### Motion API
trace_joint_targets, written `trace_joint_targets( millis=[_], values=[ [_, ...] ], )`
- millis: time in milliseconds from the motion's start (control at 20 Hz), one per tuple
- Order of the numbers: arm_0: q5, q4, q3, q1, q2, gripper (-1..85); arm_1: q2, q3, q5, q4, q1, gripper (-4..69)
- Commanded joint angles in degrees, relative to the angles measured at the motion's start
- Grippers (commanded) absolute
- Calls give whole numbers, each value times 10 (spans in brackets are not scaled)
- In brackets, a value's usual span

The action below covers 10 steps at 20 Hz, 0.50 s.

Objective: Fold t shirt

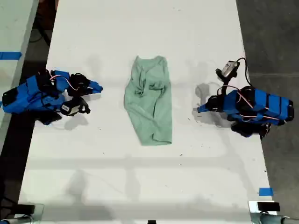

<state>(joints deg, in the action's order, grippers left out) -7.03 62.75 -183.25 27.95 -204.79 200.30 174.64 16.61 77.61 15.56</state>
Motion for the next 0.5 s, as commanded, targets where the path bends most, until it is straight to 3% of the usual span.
trace_joint_targets(
  millis=[0,450],
  values=[
    [36,-4,-6,147,-5,3,6,30,4,-2,40,5],
    [51,-6,-6,163,-5,-1,6,30,4,-2,30,5]
  ],
)
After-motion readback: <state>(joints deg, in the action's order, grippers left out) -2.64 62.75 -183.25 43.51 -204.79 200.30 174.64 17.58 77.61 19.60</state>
